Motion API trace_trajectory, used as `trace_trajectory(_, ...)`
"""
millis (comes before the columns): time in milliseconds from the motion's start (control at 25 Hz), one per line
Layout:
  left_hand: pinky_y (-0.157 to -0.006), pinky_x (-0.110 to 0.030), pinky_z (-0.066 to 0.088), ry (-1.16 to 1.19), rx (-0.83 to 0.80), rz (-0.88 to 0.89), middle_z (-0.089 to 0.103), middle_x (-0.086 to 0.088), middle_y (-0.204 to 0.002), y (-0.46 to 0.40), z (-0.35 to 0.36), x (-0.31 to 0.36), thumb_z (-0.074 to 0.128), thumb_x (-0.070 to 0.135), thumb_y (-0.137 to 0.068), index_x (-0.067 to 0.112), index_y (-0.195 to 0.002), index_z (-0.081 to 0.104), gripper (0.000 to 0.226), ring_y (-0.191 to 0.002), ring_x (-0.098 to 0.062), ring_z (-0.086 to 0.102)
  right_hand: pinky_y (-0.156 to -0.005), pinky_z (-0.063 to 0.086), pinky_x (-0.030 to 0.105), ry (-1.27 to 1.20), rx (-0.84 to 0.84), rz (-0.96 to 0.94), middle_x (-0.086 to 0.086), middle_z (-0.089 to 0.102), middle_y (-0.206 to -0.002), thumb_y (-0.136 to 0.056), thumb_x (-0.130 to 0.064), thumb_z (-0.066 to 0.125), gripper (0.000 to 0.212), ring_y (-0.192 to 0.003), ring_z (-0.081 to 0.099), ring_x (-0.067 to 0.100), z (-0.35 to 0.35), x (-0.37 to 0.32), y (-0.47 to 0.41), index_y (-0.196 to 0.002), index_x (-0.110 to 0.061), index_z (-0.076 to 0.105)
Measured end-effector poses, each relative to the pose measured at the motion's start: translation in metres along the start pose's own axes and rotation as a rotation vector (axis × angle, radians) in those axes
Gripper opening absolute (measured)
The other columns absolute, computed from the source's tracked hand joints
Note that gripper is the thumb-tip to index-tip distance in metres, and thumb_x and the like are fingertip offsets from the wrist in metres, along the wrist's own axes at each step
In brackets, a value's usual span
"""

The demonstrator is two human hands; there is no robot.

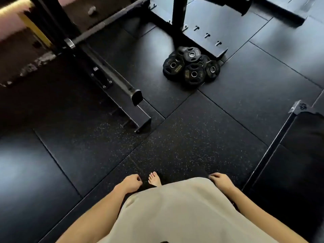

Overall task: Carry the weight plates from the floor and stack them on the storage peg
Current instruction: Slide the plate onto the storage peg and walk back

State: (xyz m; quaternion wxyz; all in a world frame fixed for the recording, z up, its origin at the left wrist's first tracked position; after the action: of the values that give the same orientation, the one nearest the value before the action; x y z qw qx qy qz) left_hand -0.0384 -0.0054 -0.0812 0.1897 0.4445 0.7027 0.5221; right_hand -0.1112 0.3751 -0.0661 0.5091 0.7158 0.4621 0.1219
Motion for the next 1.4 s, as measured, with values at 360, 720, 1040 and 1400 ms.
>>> trace_trajectory(360, -0.091, -0.029, 0.046, -0.169, -0.078, 0.043, 0.061, -0.003, -0.124, -0.072, -0.1, 0.085, 0.047, 0.025, -0.1, 0.018, -0.121, 0.059, 0.026, -0.104, -0.016, 0.057, -0.092, 0.046, 0.032, -0.252, 0.007, 0.163, 0.007, 0.068, -0.119, -0.097, -0.018, 0.058, 0.018, -0.103, 0.06, 0.019, -0.057, -0.036, -0.067, -0.109, -0.013, 0.071)
trace_trajectory(720, -0.091, -0.032, 0.044, -0.065, 0.194, 0.036, 0.063, -0.006, -0.123, -0.146, -0.276, 0.231, 0.05, 0.024, -0.096, 0.018, -0.11, 0.065, 0.022, -0.112, -0.025, 0.058, -0.086, 0.045, 0.031, -0.255, 0.053, 0.102, 0.003, 0.065, -0.105, -0.098, -0.021, 0.056, 0.023, -0.096, 0.059, 0.017, -0.242, -0.145, -0.173, -0.116, -0.012, 0.068)
trace_trajectory(1040, -0.087, -0.036, 0.045, -0.081, 0.193, 0.031, 0.062, -0.013, -0.123, -0.262, -0.406, 0.323, 0.044, 0.028, -0.097, 0.013, -0.114, 0.062, 0.029, -0.11, -0.031, 0.058, -0.088, 0.044, 0.031, -0.249, 0.015, 0.147, 0.004, 0.063, -0.11, -0.099, -0.02, 0.056, 0.024, -0.099, 0.057, 0.018, -0.328, -0.245, -0.283, -0.118, -0.013, 0.066)
trace_trajectory(1400, -0.091, -0.035, 0.045, -0.365, -0.016, 0.089, 0.065, -0.011, -0.118, -0.395, -0.602, 0.45, 0.049, 0.029, -0.098, 0.012, -0.117, 0.06, 0.028, -0.107, -0.026, 0.059, -0.072, 0.047, 0.033, -0.494, 0.067, 0.332, 0.01, 0.07, -0.101, -0.096, -0.019, 0.058, 0.017, -0.086, 0.06, 0.021, -0.407, -0.346, -0.388, -0.104, -0.011, 0.07)
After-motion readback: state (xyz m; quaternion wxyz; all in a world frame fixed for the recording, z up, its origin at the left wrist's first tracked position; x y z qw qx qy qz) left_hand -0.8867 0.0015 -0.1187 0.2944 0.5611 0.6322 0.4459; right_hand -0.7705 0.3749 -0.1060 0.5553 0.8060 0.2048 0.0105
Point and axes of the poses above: each hand's wrist, its own y-axis away from the middle knuckle, its own z-axis out of the palm, x = y × z, the point moved 9 cm from there along -y, towards the middle knuckle
